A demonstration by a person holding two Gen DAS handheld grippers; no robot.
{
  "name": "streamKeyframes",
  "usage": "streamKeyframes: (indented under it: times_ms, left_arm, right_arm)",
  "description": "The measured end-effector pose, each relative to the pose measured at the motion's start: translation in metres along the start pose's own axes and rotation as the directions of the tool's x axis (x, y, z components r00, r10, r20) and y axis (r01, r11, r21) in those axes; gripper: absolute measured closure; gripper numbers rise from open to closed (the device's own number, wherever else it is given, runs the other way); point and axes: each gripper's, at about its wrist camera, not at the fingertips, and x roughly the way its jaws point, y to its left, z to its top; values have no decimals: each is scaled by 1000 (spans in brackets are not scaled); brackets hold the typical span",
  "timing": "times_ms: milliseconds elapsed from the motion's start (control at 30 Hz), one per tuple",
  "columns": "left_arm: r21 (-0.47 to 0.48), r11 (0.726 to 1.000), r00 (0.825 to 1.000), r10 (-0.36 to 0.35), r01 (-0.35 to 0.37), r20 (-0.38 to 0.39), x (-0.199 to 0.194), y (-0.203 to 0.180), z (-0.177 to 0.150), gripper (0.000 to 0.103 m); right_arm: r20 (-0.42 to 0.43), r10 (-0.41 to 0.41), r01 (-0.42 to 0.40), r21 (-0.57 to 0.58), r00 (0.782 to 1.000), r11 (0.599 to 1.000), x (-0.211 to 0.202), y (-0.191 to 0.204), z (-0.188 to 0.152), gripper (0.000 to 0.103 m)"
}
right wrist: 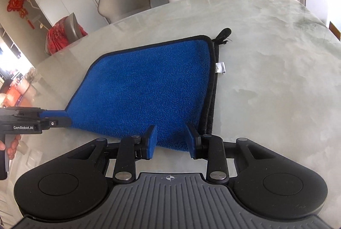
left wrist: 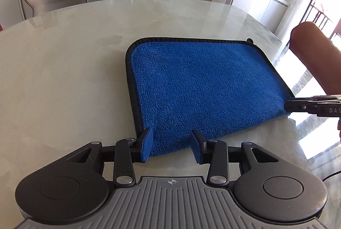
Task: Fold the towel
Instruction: 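Move the left gripper to the folded towel's edge and grasp it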
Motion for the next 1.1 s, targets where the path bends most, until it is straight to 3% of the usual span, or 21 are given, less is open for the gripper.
streamKeyframes:
  times_ms: [133,200,267,333,367,433,600,667,767,833,900,1000,1033,1100]
  left_arm:
    - [-43,999,1000,14,-14,13,-9,0,-4,62]
    - [-66,997,999,43,-41,29,-14,1,-4,51]
    - [-114,990,995,87,-81,53,-21,7,-3,36]
    - [-177,981,995,92,-83,42,-21,15,0,35]
    - [-207,975,996,84,-77,26,-20,19,2,35]
    - [-273,961,999,38,-43,-25,-14,27,5,35]
    - [-397,918,997,-41,10,-70,-2,39,14,29]
    - [-428,903,994,-77,35,-80,3,43,18,15]
    - [-459,886,987,-126,68,-97,8,45,23,8]
    - [-462,884,987,-123,64,-100,10,45,27,10]
    - [-434,899,988,-114,59,-100,12,42,30,26]
    - [-380,924,988,-89,36,-123,13,38,35,57]
    - [-371,928,987,-86,30,-135,15,37,37,76]
    - [-382,923,984,-102,40,-143,17,40,37,82]
  right_arm:
    - [-20,-49,49,-25,999,999,-2,8,1,72]
    - [-19,-84,83,-59,996,995,-6,18,2,69]
    - [9,-104,104,-116,995,988,-11,32,2,58]
    - [54,-100,108,-179,994,978,-15,47,1,47]
    - [73,-93,106,-212,993,972,-17,56,0,38]
    - [88,-95,114,-256,992,960,-18,69,1,32]
    - [94,-104,129,-322,990,938,-18,91,3,27]
    - [89,-105,129,-322,990,938,-19,92,3,26]
    - [90,-100,122,-301,991,946,-20,91,4,25]
    - [84,-80,101,-288,993,952,-21,91,5,25]
    - [50,-26,39,-278,998,960,-21,92,6,25]
    - [26,16,-8,-285,1000,958,-17,101,6,25]
    - [12,17,-12,-296,1000,955,-14,104,6,26]
    - [-18,17,-22,-329,1000,944,-7,116,5,27]
